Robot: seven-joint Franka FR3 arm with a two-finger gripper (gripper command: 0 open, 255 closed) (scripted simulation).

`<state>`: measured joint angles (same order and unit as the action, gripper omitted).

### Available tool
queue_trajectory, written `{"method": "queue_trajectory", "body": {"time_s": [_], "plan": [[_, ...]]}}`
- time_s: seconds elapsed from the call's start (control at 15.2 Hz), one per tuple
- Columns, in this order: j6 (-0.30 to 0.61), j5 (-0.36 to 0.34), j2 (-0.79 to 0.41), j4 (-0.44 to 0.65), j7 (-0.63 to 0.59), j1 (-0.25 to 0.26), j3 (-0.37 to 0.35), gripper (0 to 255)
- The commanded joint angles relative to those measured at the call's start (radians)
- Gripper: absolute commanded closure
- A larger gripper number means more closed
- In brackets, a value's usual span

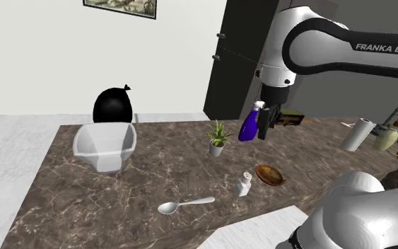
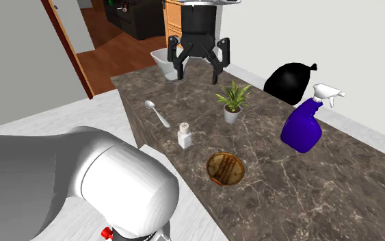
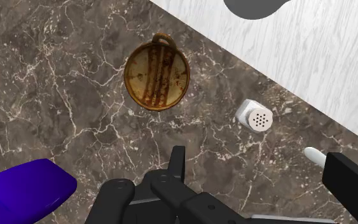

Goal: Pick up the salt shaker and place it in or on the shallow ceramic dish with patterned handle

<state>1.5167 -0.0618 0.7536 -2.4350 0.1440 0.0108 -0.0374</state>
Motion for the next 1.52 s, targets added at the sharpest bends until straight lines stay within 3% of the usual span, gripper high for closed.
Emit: {"method": "queue_trajectory", "body": {"time_s": [0.0,0.66,1.19,1.45], "plan": [[0.000,0.000,0.000,0.000,0.000,0.000,0.000,0],[0.420,0.104,0.226,-0.468,-0.066,0.049,-0.021,0],[0.561,0.115,0.188,-0.563,-0.069,0.055,-0.028,0],[0.572,0.116,0.183,-0.569,-0.069,0.055,-0.029,0]]}}
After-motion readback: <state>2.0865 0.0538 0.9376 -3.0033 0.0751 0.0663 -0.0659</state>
